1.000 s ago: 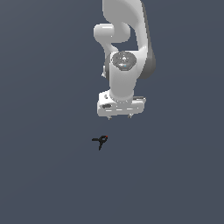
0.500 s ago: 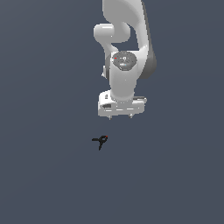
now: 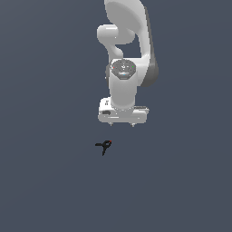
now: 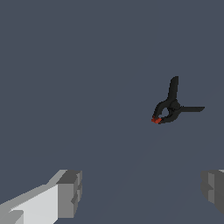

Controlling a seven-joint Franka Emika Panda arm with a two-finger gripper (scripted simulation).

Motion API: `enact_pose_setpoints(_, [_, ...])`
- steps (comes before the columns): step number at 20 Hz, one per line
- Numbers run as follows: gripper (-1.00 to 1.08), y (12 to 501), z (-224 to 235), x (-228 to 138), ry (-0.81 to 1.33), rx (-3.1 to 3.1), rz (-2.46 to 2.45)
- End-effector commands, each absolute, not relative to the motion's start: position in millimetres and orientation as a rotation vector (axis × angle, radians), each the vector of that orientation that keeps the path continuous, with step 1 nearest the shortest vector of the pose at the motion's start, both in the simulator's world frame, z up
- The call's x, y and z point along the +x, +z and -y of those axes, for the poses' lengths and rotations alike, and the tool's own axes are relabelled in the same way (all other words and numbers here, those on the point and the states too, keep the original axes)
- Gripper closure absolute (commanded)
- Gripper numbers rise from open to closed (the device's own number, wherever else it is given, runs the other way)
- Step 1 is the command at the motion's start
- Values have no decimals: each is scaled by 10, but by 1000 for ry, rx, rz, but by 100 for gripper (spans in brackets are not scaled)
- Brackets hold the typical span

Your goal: Pick up the object and move it to a goal position.

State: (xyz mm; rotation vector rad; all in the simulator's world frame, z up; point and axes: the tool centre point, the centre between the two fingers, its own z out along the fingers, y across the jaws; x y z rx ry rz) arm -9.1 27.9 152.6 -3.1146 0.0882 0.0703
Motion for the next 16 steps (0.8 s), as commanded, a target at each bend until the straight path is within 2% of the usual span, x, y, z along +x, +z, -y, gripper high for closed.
enact_pose_setpoints(1, [-92,1466,-226,-53,68,-3110,-181])
enact_pose_setpoints(16, [-92,959,254,219,37,-2981,-939])
